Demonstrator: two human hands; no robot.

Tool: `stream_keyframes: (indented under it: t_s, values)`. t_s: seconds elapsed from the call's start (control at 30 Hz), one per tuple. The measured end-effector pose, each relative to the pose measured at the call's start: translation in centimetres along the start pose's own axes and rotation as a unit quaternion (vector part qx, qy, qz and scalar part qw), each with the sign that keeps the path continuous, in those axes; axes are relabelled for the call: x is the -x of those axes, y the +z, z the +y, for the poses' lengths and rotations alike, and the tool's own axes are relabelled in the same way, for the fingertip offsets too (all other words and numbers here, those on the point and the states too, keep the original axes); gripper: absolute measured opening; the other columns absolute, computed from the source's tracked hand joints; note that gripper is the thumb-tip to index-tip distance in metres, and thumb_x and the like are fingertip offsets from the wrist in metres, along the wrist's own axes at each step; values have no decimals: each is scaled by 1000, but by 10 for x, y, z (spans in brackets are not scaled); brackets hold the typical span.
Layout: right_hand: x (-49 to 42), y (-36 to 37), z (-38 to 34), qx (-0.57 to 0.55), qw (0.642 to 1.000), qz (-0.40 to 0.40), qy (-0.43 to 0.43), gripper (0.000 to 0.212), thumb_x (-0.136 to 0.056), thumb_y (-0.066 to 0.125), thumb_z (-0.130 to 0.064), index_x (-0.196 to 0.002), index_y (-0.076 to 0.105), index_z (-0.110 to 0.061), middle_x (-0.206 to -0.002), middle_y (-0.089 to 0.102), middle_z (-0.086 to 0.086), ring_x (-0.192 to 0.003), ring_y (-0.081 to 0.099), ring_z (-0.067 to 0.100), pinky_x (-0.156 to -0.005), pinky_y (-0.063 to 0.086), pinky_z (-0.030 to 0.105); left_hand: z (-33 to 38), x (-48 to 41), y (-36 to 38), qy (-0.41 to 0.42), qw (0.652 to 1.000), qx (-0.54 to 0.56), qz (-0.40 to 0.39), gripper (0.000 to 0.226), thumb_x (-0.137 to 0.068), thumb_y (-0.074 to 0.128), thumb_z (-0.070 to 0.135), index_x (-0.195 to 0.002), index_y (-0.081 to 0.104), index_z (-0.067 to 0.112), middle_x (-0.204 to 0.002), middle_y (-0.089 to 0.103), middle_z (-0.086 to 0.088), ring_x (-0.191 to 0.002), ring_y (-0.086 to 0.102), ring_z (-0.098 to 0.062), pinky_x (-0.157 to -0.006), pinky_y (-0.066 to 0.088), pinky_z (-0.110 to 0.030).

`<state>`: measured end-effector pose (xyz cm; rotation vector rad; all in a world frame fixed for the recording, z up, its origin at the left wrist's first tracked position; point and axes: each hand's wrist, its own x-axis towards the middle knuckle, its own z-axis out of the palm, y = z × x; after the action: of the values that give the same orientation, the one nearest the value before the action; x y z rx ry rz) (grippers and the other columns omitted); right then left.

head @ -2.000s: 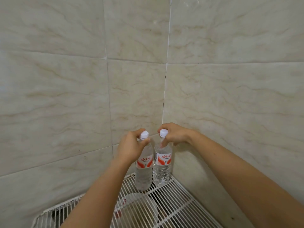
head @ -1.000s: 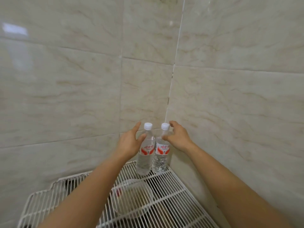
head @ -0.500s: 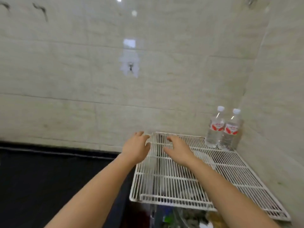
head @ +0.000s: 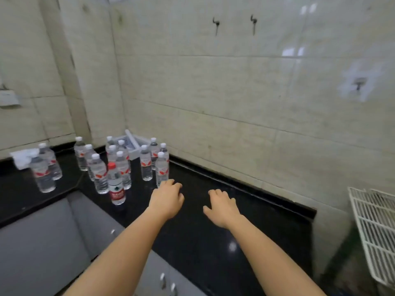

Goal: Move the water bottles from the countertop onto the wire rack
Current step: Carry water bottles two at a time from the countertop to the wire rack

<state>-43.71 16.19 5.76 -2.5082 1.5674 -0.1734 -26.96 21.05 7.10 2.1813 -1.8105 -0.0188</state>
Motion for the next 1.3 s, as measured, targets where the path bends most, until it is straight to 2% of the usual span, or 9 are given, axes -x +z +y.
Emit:
stream_keyframes:
  t_s: [0.23,0.43,0.53,0.77,0.93,1.13,1.3]
  values:
    - [-75,56,-171,-22,996,-47,-68,50,-95,50,-34,-138,38,-12,-139,44,8,-129,40,28,-105,36,48,-203,1,-34,-124,992,-29,-18,34,-90,43,31,-119,56,17,-123,54,-7,-117,47,-29,-91,47,-44]
    - [-142,77,-253,-12,992,-57,-110,50,-94,50,-35,-137,38,-11,-137,44,9,-129,41,30,-104,36,48,-299,-17,-35,-186,982,-3,-21,41,-92,42,29,-130,51,17,-136,47,-8,-125,42,-28,-96,43,-42]
    - [-177,90,-281,-14,990,-65,-124,52,-93,51,-35,-138,38,-11,-137,45,10,-129,40,30,-105,35,50,-329,-36,-27,-187,982,9,-31,41,-92,42,29,-130,50,17,-137,46,-7,-127,41,-27,-99,42,-41]
    - [-267,112,-321,-14,989,-66,-135,52,-93,50,-32,-139,36,-11,-138,45,11,-128,41,31,-106,36,49,-398,-113,-18,-173,984,28,-16,39,-91,44,27,-127,54,15,-133,51,-8,-121,46,-29,-98,43,-41]
    - [-318,127,-331,-19,988,-25,-151,45,-96,47,-33,-137,39,-15,-137,46,9,-124,43,29,-101,38,46,-431,-160,-3,-166,985,39,-28,38,-92,44,27,-128,51,16,-134,50,-8,-120,47,-28,-97,45,-42]
    - [-344,148,-328,15,983,2,-184,45,-100,41,-41,-139,40,-18,-132,54,4,-120,47,25,-99,36,40,-455,-209,5,-159,985,71,-15,51,-94,44,26,-140,31,9,-142,40,-11,-127,41,-30,-99,42,-43]
    - [-339,158,-324,16,982,40,-182,51,-100,38,-44,-145,36,-21,-133,55,-1,-121,47,22,-97,37,34,-470,-248,10,-84,995,37,-49,56,-96,42,30,-146,20,16,-150,28,-13,-135,33,-32,-99,42,-47]
